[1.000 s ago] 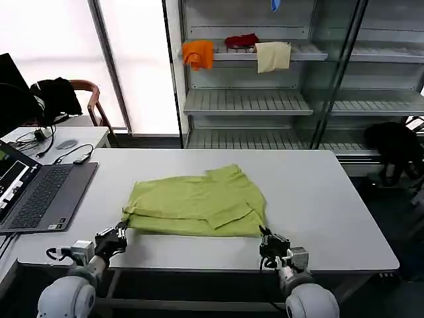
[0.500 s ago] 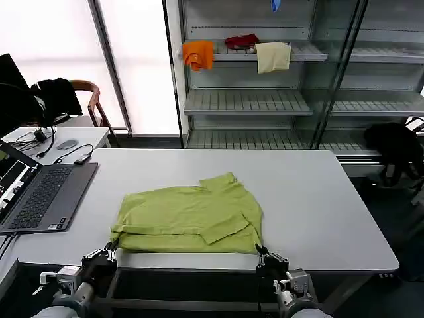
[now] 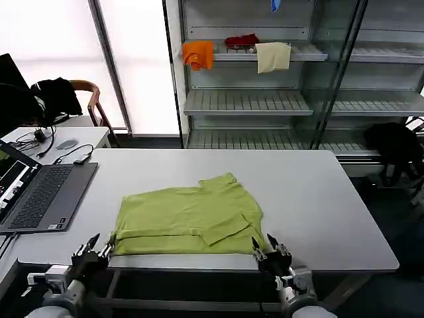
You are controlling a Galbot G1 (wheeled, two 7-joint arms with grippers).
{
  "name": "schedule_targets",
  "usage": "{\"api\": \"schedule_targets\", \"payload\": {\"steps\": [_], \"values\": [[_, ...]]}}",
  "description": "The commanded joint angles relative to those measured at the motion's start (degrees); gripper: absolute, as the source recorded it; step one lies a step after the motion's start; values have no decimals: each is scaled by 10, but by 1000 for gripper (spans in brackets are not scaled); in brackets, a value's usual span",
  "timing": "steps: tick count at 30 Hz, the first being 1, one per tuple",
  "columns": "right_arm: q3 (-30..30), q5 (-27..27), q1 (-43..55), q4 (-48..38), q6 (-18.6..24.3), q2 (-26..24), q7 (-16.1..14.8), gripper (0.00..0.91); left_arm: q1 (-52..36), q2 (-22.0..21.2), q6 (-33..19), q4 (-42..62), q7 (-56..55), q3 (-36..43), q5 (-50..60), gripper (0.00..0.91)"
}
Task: Fold and organize the clothes.
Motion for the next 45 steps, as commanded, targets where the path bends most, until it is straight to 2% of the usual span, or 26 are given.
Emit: {"api": "schedule_targets", "payload": {"steps": [1,5,12,22,32,37,40,41,44,45], "values": [[-14,44,160,-75,-1,2,17,907,-160,20,14,79,80,0,-8,907],[-33,63,256,-170,-1,10,32,907,-220,45,15,134,94,29,0,907],[-44,58,335,-280,-1,32,30,907,-309,75,16,235,112,90,0,907],[-33,18,390,-407,0,57,19,907,-382,59,17,367,117,142,16,907],[-22,-16,420,-481,1,75,8,907,-396,51,17,414,119,149,30,897],[-24,-17,428,-496,1,79,6,907,-389,54,17,408,123,147,30,766],[-27,-23,430,-507,2,81,5,907,-387,55,17,406,126,148,30,645],[-27,-26,430,-508,2,82,4,907,-386,55,17,406,126,148,30,494],[-27,-31,431,-515,2,84,2,907,-384,54,17,401,127,149,31,333],[-28,-31,430,-516,2,84,2,887,-384,54,17,399,127,149,31,252]]}}
